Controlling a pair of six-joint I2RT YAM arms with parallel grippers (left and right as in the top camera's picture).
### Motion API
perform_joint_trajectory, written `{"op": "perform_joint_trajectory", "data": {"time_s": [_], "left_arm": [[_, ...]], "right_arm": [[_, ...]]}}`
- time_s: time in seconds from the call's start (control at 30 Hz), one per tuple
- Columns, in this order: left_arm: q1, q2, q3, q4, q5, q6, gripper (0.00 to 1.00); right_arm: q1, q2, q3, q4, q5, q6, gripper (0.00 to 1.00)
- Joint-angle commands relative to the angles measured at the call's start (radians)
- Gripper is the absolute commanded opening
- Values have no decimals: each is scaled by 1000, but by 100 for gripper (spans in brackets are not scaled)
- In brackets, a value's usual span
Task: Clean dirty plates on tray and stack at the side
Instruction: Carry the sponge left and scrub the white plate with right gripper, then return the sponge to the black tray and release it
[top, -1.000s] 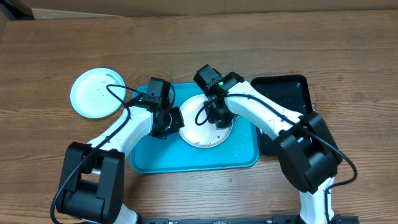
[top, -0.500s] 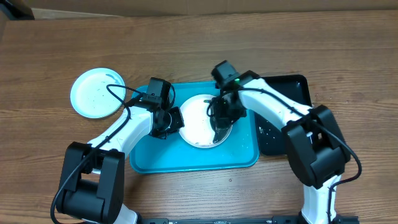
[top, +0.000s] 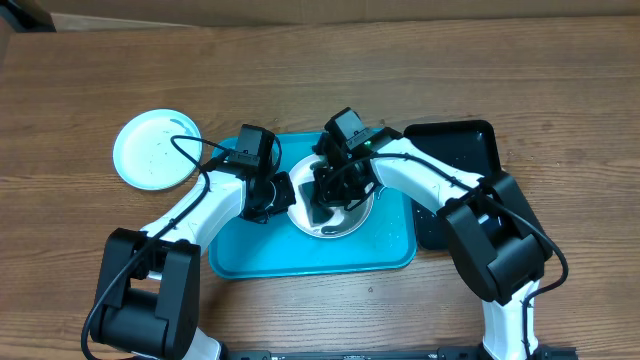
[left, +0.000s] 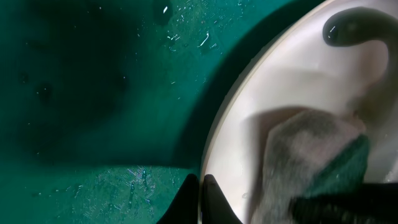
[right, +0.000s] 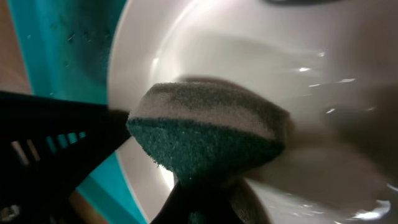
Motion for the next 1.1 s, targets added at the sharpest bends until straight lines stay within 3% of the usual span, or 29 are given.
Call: {"op": "perform_joint_trajectory", "data": {"time_s": [0.0,0.3,0.6,0.77,1.07], "left_arm": [[-8,13,-17,1,4,12,4],[-8,13,-17,1,4,14,4],[-8,13,-17,1,4,18,4],[-8,13,-17,1,4,18,5],[-7,13,-17,1,3,18,6]], "right_arm": [[-55,-6,121,-64,-90,-52,4],[-224,-80,321,-396,-13,-190,4],[-408,-122,326,-677,472,-214,4],[-479,-122,267,-675,642,-214,4],[-507,-122,47,-445,644,-215,4]]}}
